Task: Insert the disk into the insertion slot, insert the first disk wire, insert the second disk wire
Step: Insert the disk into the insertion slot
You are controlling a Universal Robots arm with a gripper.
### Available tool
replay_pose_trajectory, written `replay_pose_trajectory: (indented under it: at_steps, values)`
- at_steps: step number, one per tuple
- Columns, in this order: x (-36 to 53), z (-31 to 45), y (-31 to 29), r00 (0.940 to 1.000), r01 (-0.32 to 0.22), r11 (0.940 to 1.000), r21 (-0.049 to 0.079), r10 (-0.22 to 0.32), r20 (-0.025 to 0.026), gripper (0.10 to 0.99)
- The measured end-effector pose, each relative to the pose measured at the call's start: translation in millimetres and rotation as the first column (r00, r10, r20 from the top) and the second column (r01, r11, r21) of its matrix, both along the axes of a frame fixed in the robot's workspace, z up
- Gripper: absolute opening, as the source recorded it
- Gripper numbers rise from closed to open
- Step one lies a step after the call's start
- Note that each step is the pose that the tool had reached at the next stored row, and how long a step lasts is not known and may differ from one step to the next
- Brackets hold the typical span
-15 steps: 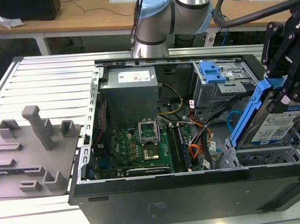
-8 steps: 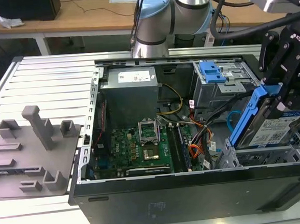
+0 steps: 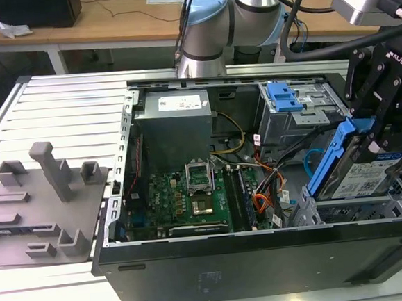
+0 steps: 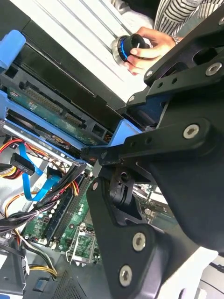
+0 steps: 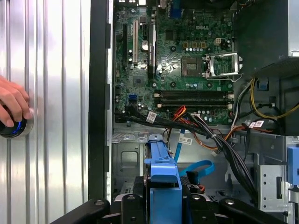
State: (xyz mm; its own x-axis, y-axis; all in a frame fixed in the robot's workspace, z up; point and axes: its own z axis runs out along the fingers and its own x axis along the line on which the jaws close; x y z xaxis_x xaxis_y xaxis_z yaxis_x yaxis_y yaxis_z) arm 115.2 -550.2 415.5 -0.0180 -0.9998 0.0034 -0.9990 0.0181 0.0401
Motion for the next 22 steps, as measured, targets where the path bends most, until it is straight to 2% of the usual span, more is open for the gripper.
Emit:
replay_pose_trajectory:
  at_steps: [1, 2, 6, 7, 12, 19, 22]
  values:
    - [0.0, 0.0, 0.0, 1.0, 0.0, 1.0, 0.0, 0.0, -0.0002, 0.373]
    - [0.0, -0.2, 0.0, 1.0, 0.0, 1.0, 0.0, 0.0, -0.0002, 0.439]
    - [0.0, -0.4, 0.0, 1.0, 0.0, 1.0, 0.0, 0.0, -0.0002, 0.439]
    - [0.0, -0.4, 0.0, 1.0, 0.0, 1.0, 0.0, 0.0, -0.0002, 0.42]
    - [0.0, -0.8, 0.0, 1.0, 0.0, 1.0, 0.0, 0.0, -0.0002, 0.114]
    - [0.7, -1.3, -0.1, 1.0, 0.0, 1.0, 0.0, 0.0, -0.0002, 0.106]
    - [8.2, -1.3, 0.7, 1.0, 0.0, 1.0, 0.0, 0.0, -0.0002, 0.106]
